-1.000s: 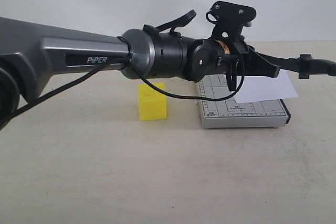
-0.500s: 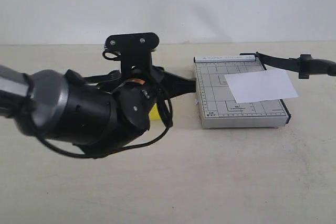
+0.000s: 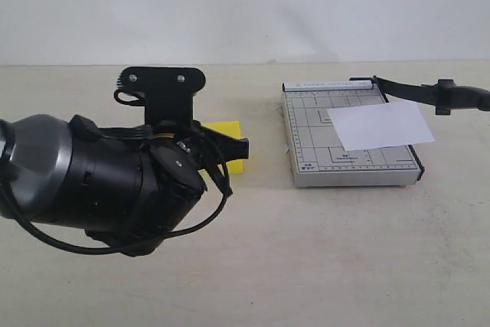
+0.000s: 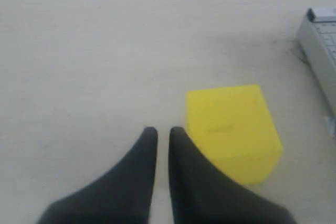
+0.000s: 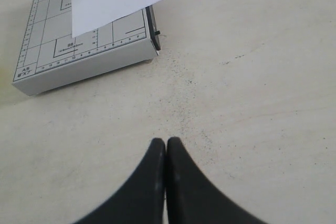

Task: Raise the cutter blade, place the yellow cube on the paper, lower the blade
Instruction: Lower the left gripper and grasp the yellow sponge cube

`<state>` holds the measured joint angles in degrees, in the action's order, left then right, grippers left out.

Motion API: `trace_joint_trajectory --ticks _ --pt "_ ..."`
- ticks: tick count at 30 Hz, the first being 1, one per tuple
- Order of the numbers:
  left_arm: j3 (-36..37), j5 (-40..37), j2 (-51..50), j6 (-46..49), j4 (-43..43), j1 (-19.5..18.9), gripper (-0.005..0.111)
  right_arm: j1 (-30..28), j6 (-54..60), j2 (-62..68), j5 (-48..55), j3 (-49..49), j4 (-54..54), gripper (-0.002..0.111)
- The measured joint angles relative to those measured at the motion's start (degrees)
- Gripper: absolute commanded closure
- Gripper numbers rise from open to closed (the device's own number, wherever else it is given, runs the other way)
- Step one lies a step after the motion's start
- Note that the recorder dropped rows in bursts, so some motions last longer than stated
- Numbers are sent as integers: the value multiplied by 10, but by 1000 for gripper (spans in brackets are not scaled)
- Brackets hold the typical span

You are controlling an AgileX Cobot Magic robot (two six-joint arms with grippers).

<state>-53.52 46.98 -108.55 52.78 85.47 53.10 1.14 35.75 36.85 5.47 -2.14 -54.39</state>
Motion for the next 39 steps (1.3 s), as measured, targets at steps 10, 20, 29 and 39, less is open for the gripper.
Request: trace_joint_trajectory --ticks 10,20,29,39 --pt "0 -100 -5 -132 -116 0 -2 0 0 0 0 0 0 109" --pt "-24 -56 -76 -174 -163 -2 -2 0 0 0 0 0 0 109" --pt "-128 -67 -156 -69 -155 -34 -2 0 0 0 0 0 0 109" --pt "-164 -111 -190 -67 -115 -73 -2 0 0 0 0 0 0 109"
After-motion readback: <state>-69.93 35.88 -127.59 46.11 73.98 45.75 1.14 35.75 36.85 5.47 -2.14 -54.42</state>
